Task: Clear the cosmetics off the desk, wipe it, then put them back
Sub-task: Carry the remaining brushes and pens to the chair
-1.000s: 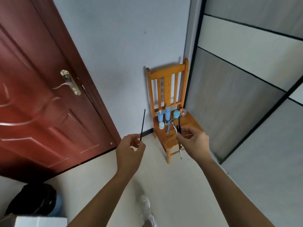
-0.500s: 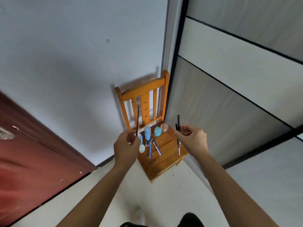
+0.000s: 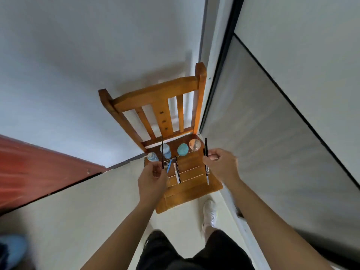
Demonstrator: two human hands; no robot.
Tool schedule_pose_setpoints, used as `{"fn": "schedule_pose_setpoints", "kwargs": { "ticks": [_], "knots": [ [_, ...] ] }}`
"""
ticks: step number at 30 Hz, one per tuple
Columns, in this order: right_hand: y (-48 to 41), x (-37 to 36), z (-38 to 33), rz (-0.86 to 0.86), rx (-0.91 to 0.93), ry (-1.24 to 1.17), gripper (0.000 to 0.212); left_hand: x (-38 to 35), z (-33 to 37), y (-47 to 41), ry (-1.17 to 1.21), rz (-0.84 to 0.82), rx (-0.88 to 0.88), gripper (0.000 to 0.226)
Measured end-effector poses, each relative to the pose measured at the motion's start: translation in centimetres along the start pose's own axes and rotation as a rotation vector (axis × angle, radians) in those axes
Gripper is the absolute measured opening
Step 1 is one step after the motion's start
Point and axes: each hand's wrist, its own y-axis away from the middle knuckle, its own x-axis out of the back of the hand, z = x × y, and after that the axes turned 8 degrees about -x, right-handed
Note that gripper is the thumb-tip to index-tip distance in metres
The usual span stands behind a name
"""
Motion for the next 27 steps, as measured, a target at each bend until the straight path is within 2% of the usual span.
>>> {"fn": "schedule_pose_setpoints", "kwargs": {
  "ticks": [6, 17, 22, 27],
  "knots": [
    [-6.2, -2.7, 4.5, -0.143, -0.071, 0.126, 0.013, -6.9, -4.3, -1.3, -0.048, -0.049, 0.186, 0.008],
    [-15.1, -14.7, 17.0, -0.241, -0.264, 0.241, 0.011, -17.8, -19.9, -7.4, -0.202, -0.158, 0.417, 0.005],
    [-19.0, -19.4, 19.4, -0.25, -0.266, 0.261, 0.011, -21.5, -24.1, -9.3, -0.224, -0.209, 0.434, 0.016],
    [-21.0, -21.7, 21.0, -0.267, -0.216, 0.353, 0.028, -23.1, -25.9, -10.1, -0.208, -0.215, 0.473, 0.035]
  ]
}}
